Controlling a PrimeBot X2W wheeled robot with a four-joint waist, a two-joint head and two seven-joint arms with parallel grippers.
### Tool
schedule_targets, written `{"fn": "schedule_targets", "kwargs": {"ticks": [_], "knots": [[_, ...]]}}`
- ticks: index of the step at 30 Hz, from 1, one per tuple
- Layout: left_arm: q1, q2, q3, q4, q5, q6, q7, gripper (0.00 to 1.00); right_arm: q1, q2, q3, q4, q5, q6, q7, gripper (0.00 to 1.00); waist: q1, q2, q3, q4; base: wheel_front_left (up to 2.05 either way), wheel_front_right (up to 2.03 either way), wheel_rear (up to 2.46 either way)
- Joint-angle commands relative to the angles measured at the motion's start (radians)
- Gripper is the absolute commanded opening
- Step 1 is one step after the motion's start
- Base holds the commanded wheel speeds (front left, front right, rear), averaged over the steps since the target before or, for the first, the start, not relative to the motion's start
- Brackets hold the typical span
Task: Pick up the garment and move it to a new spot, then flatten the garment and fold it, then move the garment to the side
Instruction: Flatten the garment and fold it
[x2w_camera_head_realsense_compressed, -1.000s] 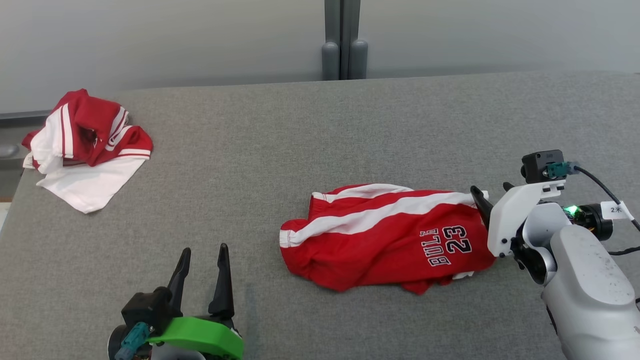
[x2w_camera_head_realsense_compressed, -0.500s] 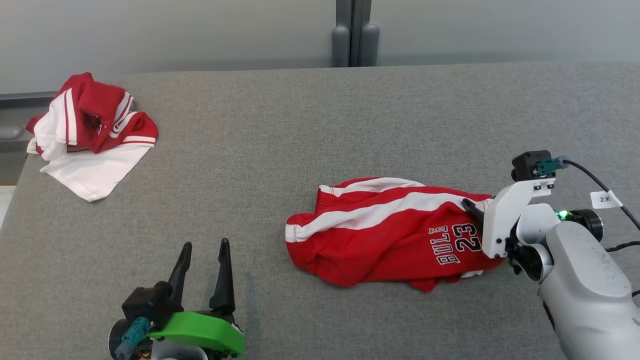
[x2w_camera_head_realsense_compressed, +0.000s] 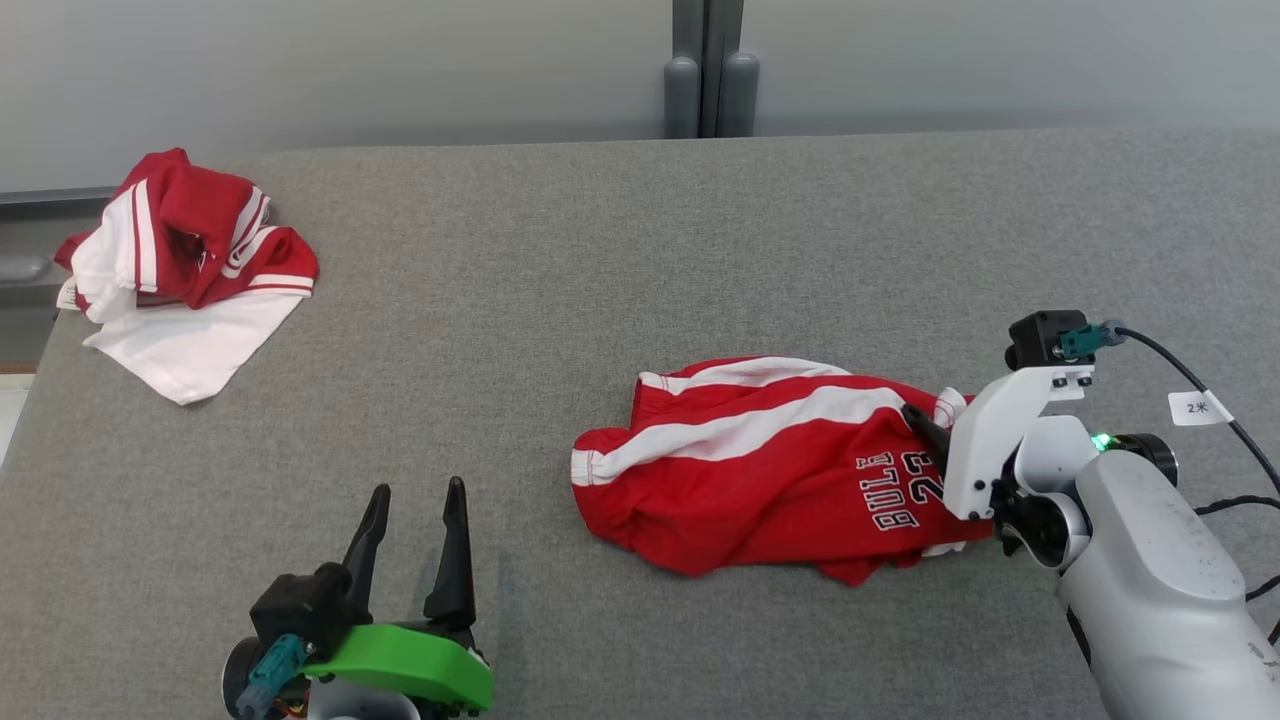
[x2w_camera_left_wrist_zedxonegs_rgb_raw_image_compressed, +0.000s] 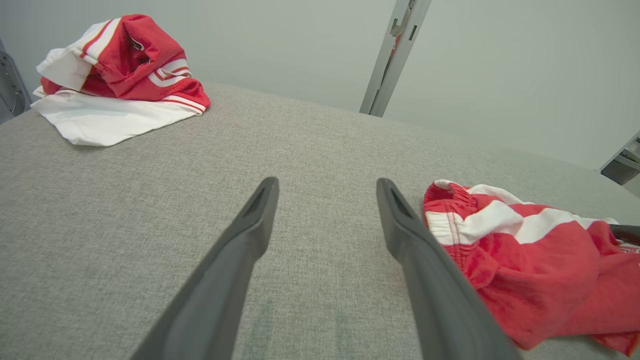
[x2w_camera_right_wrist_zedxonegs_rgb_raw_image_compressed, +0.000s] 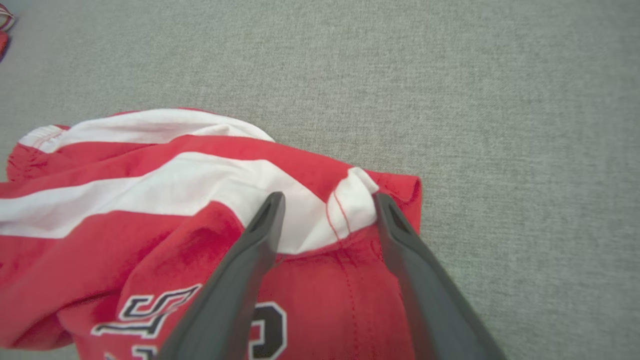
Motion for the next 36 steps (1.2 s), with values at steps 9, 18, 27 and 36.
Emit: {"fn": "schedule_targets", "kwargs": {"ticks": [9, 18, 27, 36], "knots": [[-0.026, 0.002, -0.045, 0.025, -0.013, -0.021, -0.003, 1.0, -0.003, -0.022, 0.025, 0.001, -0.023, -0.001, -0.081, 0.0, 0.0, 0.0, -0.017, -0.007, 0.0, 0.0, 0.0], [-0.169, 0.02, -0.205, 0.157, -0.169, -0.061, 0.197, 1.0, 0.018, -0.031, 0.057, -0.009, -0.01, -0.001, -0.11, 0.0, 0.0, 0.0, -0.035, -0.036, 0.0, 0.0, 0.0], [-0.283, 0.116, -0.302, 0.178, -0.379, -0.063, 0.374, 1.0, -0.001, -0.026, 0.102, -0.027, 0.005, -0.001, -0.119, 0.0, 0.0, 0.0, -0.013, -0.079, 0.0, 0.0, 0.0], [-0.322, 0.163, -0.373, 0.167, -0.55, -0.063, 0.423, 1.0, -0.014, -0.041, 0.121, -0.032, 0.026, -0.001, -0.128, 0.0, 0.0, 0.0, 0.008, -0.091, 0.0, 0.0, 0.0]]}}
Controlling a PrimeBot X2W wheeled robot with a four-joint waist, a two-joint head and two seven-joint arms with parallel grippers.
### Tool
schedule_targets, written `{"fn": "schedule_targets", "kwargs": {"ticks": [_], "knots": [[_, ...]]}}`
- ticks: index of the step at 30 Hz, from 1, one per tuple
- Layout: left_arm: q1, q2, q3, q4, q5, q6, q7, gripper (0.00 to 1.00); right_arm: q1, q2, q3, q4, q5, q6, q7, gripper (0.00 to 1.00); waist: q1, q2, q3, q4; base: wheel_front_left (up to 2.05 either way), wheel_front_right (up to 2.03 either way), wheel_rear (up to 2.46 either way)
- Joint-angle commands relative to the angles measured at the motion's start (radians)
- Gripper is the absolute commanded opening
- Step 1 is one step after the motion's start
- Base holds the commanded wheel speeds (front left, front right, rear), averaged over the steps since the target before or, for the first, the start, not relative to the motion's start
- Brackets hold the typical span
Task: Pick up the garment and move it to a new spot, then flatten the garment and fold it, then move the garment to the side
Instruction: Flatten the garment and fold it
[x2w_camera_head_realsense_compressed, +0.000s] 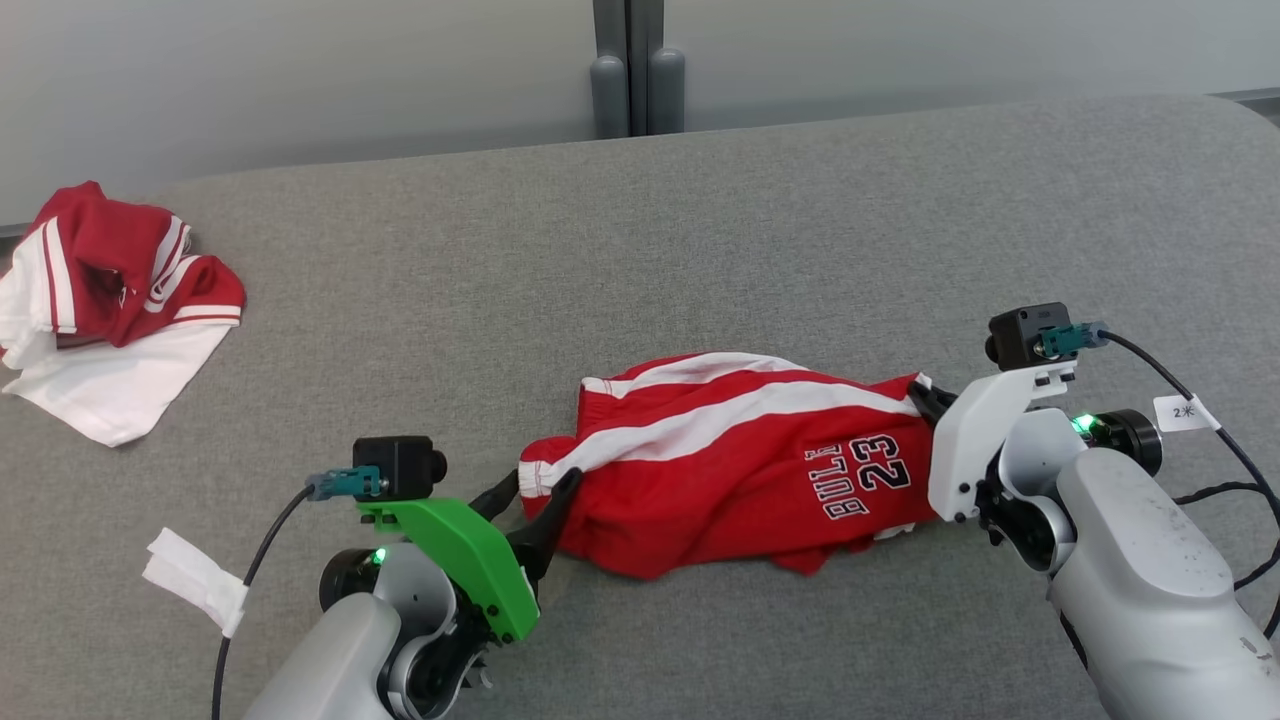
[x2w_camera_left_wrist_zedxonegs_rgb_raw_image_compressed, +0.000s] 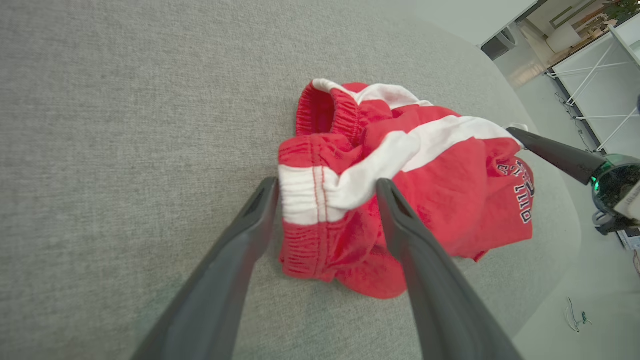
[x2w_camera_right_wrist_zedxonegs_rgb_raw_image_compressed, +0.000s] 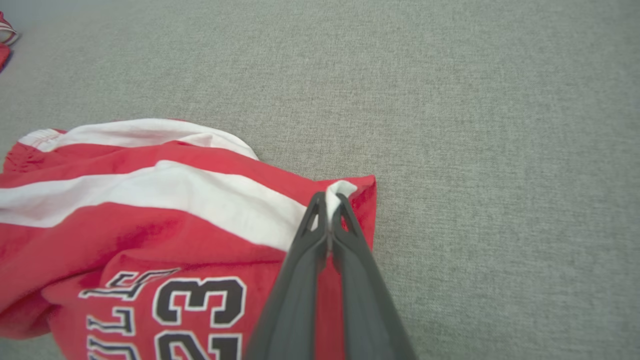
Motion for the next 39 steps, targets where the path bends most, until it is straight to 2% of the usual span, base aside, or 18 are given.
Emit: {"fn": "schedule_targets", "kwargs": {"ticks": [1, 2, 3, 4, 5, 7, 9, 17, 23, 29, 39], "knots": [[-0.019, 0.008, -0.011, -0.003, -0.02, -0.005, 0.005, 1.0, -0.011, -0.007, 0.002, -0.002, 0.01, -0.001, -0.007, 0.0, 0.0, 0.0, 0.004, -0.002, 0.0, 0.0, 0.0], [-0.023, 0.011, -0.017, -0.005, -0.034, -0.005, 0.002, 1.0, -0.013, -0.007, 0.003, -0.001, 0.011, -0.001, -0.007, 0.0, 0.0, 0.0, 0.006, -0.002, 0.0, 0.0, 0.0], [-0.029, 0.014, -0.021, -0.008, -0.05, -0.005, -0.004, 0.82, -0.014, -0.008, 0.004, -0.001, 0.013, -0.001, -0.009, 0.0, 0.0, 0.0, 0.008, -0.002, 0.0, 0.0, 0.0], [-0.032, 0.016, -0.025, -0.011, -0.063, -0.005, -0.008, 0.58, -0.017, -0.008, 0.006, 0.0, 0.013, -0.001, -0.009, 0.0, 0.0, 0.0, 0.009, -0.003, 0.0, 0.0, 0.0], [-0.034, 0.018, -0.031, -0.013, -0.076, -0.005, -0.009, 0.43, -0.019, -0.009, 0.006, 0.001, 0.015, -0.001, -0.013, 0.0, 0.0, 0.0, 0.01, -0.003, 0.0, 0.0, 0.0], [-0.043, 0.026, -0.05, -0.017, -0.096, -0.005, -0.012, 0.25, -0.023, -0.009, 0.007, 0.003, 0.019, -0.001, -0.017, 0.0, 0.0, 0.0, 0.012, -0.002, 0.0, 0.0, 0.0], [-0.049, 0.031, -0.062, -0.02, -0.111, -0.005, -0.025, 0.0, -0.025, -0.007, 0.008, 0.005, 0.021, -0.001, -0.023, 0.0, 0.0, 0.0, 0.011, -0.003, 0.0, 0.0, 0.0], [-0.076, 0.054, -0.073, -0.046, -0.149, -0.005, -0.138, 0.0, -0.033, -0.012, 0.003, -0.023, 0.052, -0.001, -0.075, 0.0, 0.0, 0.0, -0.007, -0.009, 0.0, 0.0, 0.0], [-0.108, 0.099, -0.043, -0.113, -0.138, -0.005, -0.227, 0.0, -0.045, -0.04, -0.001, -0.108, 0.084, -0.001, -0.127, 0.0, 0.0, 0.0, -0.042, -0.016, 0.0, 0.0, 0.0], [-0.156, 0.158, 0.006, -0.248, -0.108, 0.009, -0.267, 0.0, -0.053, -0.074, -0.011, -0.261, 0.104, -0.001, -0.13, 0.0, 0.0, 0.0, -0.085, -0.031, 0.0, 0.0, 0.0], [-0.252, 0.27, 0.09, -0.542, -0.073, 0.092, -0.221, 0.0, -0.065, -0.089, -0.101, -0.596, 0.121, -0.001, -0.024, 0.0, 0.0, 0.0, -0.128, -0.067, 0.0, 0.0, 0.0]]}}
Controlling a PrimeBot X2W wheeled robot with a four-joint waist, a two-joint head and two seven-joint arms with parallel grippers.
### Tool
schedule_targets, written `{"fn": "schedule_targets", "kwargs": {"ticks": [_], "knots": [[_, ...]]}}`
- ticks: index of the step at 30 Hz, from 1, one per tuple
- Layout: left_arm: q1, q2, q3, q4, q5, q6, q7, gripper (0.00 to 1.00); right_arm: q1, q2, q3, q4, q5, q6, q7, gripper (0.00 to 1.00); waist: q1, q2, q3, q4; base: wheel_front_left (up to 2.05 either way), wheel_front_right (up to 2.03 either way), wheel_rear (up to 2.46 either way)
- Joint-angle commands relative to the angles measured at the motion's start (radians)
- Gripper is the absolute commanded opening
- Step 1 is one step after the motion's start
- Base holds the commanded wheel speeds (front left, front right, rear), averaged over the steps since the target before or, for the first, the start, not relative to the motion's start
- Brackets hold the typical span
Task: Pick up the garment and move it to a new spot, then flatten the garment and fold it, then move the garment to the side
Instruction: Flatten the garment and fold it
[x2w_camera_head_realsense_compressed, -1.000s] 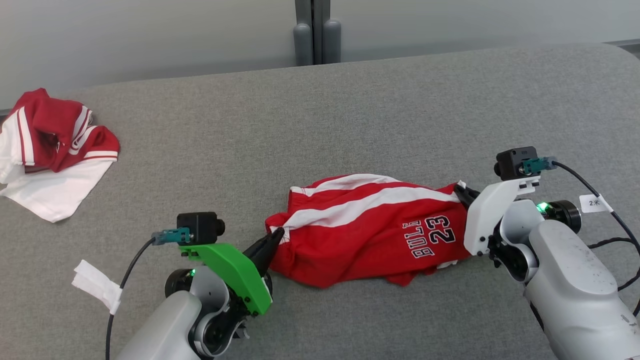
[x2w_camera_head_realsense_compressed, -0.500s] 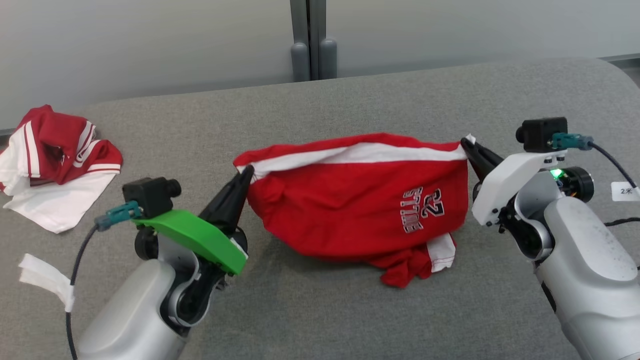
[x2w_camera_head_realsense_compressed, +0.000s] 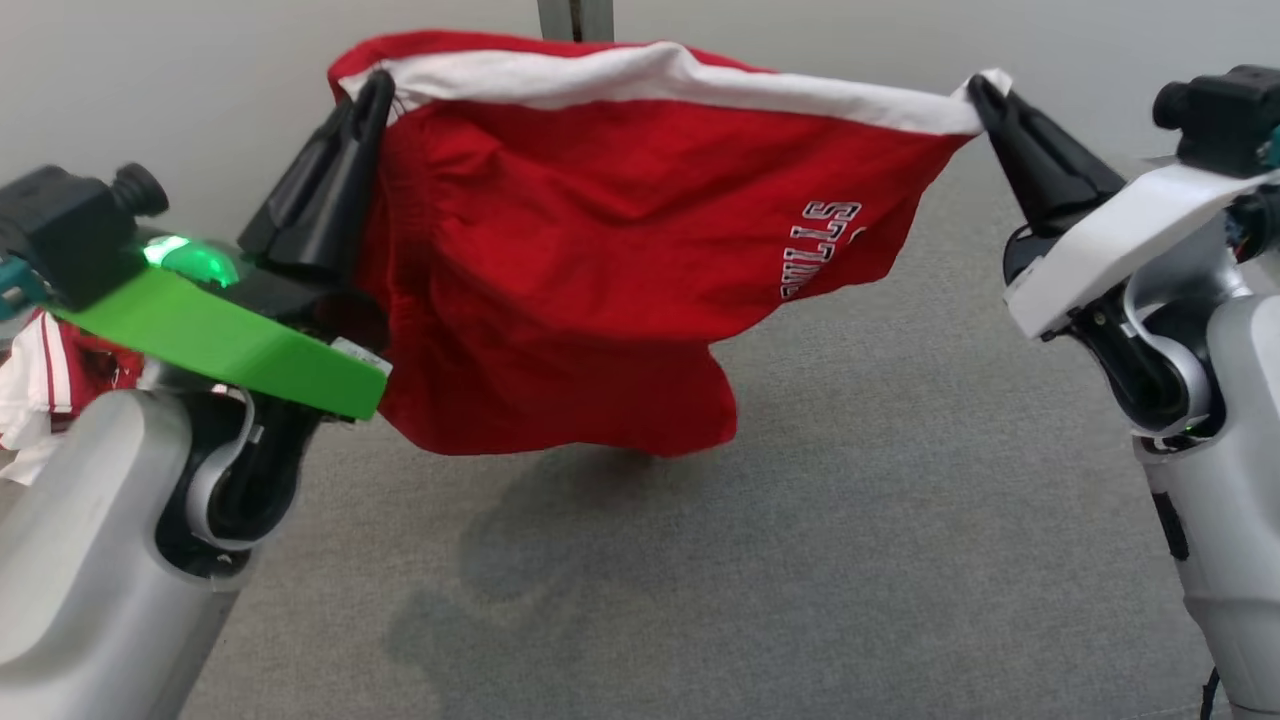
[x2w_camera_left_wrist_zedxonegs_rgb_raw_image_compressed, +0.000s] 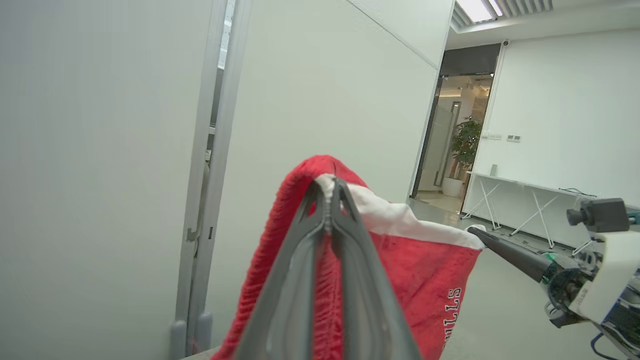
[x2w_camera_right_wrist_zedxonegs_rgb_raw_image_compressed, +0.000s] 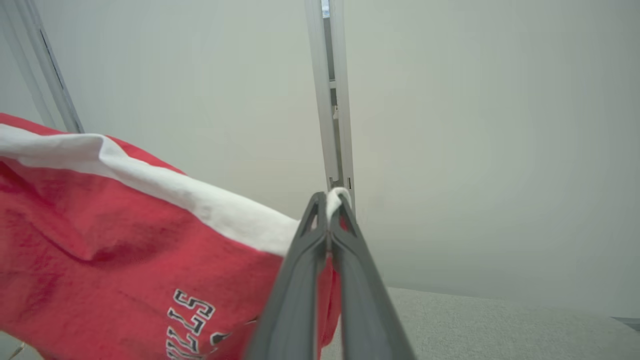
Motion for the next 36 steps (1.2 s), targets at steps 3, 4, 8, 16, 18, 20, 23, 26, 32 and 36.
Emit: {"fn": "schedule_targets", "kwargs": {"ticks": [3, 4, 8, 16, 18, 20, 23, 26, 32, 36], "knots": [[-0.041, 0.026, 0.016, -0.062, -0.004, 0.029, 0.037, 0.0, -0.006, 0.012, -0.039, -0.09, -0.013, -0.001, 0.045, 0.0, 0.0, 0.0, 0.002, -0.016, 0.0, 0.0, 0.0], [-0.05, 0.032, 0.02, -0.071, -0.004, 0.036, 0.048, 0.0, -0.005, 0.015, -0.049, -0.108, -0.02, -0.001, 0.058, 0.0, 0.0, 0.0, 0.006, -0.019, 0.0, 0.0, 0.0], [-0.098, 0.037, 0.02, -0.072, -0.017, 0.046, 0.09, 0.0, -0.02, 0.035, -0.088, -0.155, -0.052, -0.001, 0.108, 0.0, 0.0, 0.0, 0.049, -0.026, 0.0, 0.0, 0.0], [-0.271, -0.008, -0.016, 0.117, -0.01, 0.011, 0.167, 0.0, -0.181, 0.093, -0.111, -0.002, -0.124, -0.001, 0.084, 0.0, 0.0, 0.0, 0.208, -0.054, 0.0, 0.0, 0.0], [-0.335, -0.023, -0.028, 0.19, 0.008, -0.006, 0.172, 0.0, -0.257, 0.101, -0.106, 0.06, -0.174, -0.001, 0.024, 0.0, 0.0, 0.0, 0.247, -0.064, 0.0, 0.0, 0.0], [-0.405, -0.043, -0.034, 0.262, 0.024, -0.023, 0.168, 0.0, -0.333, 0.127, -0.101, 0.135, -0.208, -0.001, -0.039, 0.0, 0.0, 0.0, 0.28, -0.076, 0.0, 0.0, 0.0], [-0.504, -0.07, -0.025, 0.354, 0.046, -0.034, 0.14, 0.0, -0.448, 0.151, -0.105, 0.22, -0.259, -0.001, -0.13, 0.0, 0.0, 0.0, 0.324, -0.091, 0.0, 0.0, 0.0], [-0.606, -0.112, -0.01, 0.442, 0.059, -0.052, 0.078, 0.0, -0.563, 0.181, -0.115, 0.315, -0.302, -0.001, -0.227, 0.0, 0.0, 0.0, 0.367, -0.107, 0.0, 0.0, 0.0], [-0.69, -0.156, 0.009, 0.519, 0.048, -0.082, -0.045, 0.0, -0.658, 0.207, -0.149, 0.417, -0.34, -0.001, -0.387, 0.0, 0.0, 0.0, 0.421, -0.115, 0.0, 0.0, 0.0], [-0.616, -0.157, -0.043, 0.521, 0.038, -0.091, -0.077, 0.0, -0.603, 0.211, -0.102, 0.455, -0.332, -0.001, -0.438, 0.0, 0.0, 0.0, 0.431, -0.111, 0.0, 0.0, 0.0]]}}
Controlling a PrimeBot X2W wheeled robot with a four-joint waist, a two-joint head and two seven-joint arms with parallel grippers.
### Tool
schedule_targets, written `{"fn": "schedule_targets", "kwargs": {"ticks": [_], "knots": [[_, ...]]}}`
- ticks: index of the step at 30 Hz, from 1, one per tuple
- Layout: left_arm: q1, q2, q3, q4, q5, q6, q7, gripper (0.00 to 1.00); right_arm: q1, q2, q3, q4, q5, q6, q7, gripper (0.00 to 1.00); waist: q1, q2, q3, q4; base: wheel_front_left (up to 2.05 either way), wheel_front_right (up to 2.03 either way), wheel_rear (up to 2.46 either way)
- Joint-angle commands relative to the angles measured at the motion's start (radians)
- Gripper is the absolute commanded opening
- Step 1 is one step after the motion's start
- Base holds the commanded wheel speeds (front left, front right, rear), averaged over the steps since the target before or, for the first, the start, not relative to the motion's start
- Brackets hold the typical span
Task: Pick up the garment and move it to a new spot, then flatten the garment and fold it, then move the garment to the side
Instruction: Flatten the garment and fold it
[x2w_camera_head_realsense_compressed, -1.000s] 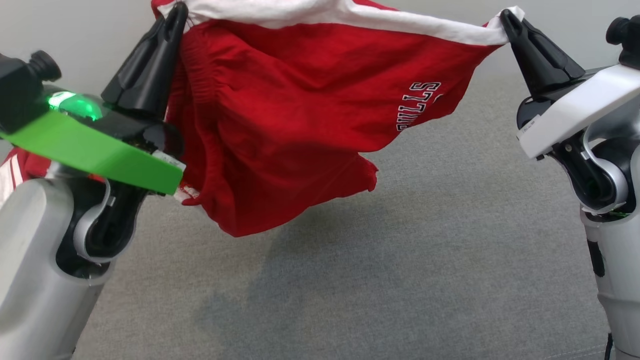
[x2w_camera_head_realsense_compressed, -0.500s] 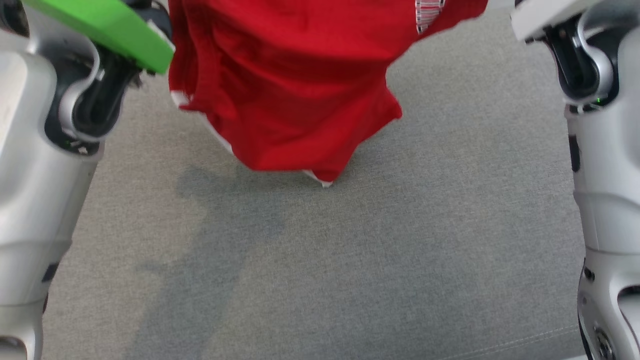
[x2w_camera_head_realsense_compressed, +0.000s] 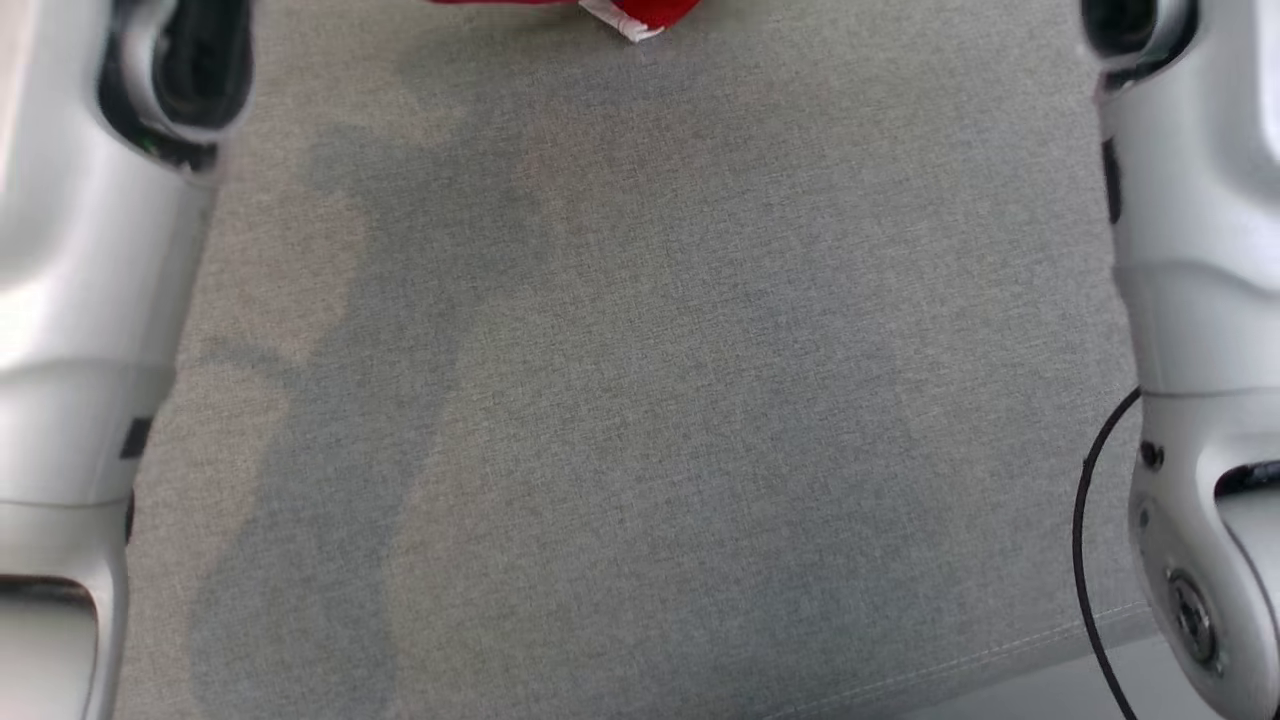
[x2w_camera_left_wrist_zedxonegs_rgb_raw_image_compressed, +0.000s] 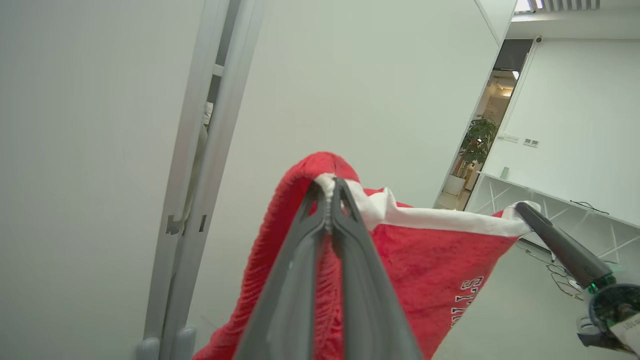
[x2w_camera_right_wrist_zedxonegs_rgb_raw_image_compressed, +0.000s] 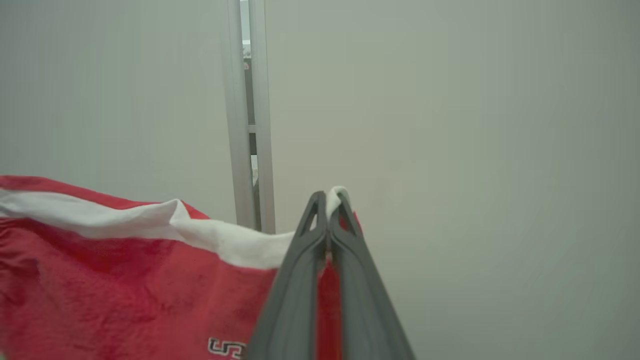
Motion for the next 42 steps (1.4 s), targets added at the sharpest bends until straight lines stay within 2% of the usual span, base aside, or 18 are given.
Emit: {"fn": "schedule_targets", "kwargs": {"ticks": [1, 10, 17, 20, 26, 33, 37, 42], "knots": [[0.056, 0.005, -0.016, -0.005, -0.019, -0.005, -0.011, 0.0, 0.054, 0.002, 0.025, 0.011, 0.008, -0.001, -0.011, 0.0, -0.0001, -0.0001, 0.016, -0.007, 0.0, 0.0, 0.0], [0.385, 0.065, -0.093, -0.133, -0.1, -0.008, -0.104, 0.0, 0.386, -0.032, 0.111, -0.047, 0.055, -0.001, -0.06, 0.0, -0.0001, -0.0001, -0.038, 0.019, 0.0, 0.0, 0.0], [0.618, 0.101, -0.14, -0.244, -0.108, -0.008, -0.122, 0.0, 0.634, -0.032, 0.085, -0.132, 0.081, -0.001, -0.072, 0.0, -0.0001, -0.0001, -0.125, 0.039, 0.0, 0.0, 0.0], [0.703, 0.098, -0.141, -0.289, -0.112, -0.008, -0.126, 0.0, 0.725, -0.027, 0.06, -0.182, 0.085, -0.001, -0.073, 0.0, -0.0001, -0.0001, -0.175, 0.045, 0.0, 0.0, 0.0], [0.871, 0.133, -0.163, -0.406, -0.072, 0.01, -0.128, 0.0, 0.937, -0.012, -0.023, -0.342, 0.051, -0.001, -0.045, 0.0, -0.0001, -0.0001, -0.281, 0.054, 0.0, 0.0, 0.0], [1.069, 0.167, -0.135, -0.57, -0.085, 0.075, -0.129, 0.0, 1.181, 0.005, -0.088, -0.619, 0.051, -0.001, 0.054, 0.0, -0.0001, -0.0001, -0.337, 0.038, 0.0, 0.0, 0.0], [1.169, 0.151, -0.122, -0.641, -0.09, 0.108, -0.128, 0.0, 1.272, 0.008, -0.108, -0.74, 0.06, -0.001, 0.108, 0.0, -0.0001, -0.0001, -0.329, 0.042, 0.0, 0.0, 0.0], [1.236, 0.108, -0.123, -0.632, -0.101, 0.106, -0.128, 0.0, 1.292, 0.007, -0.128, -0.756, 0.065, -0.001, 0.131, 0.0, -0.0001, -0.0001, -0.305, 0.07, 0.0, 0.0, 0.0]]}}
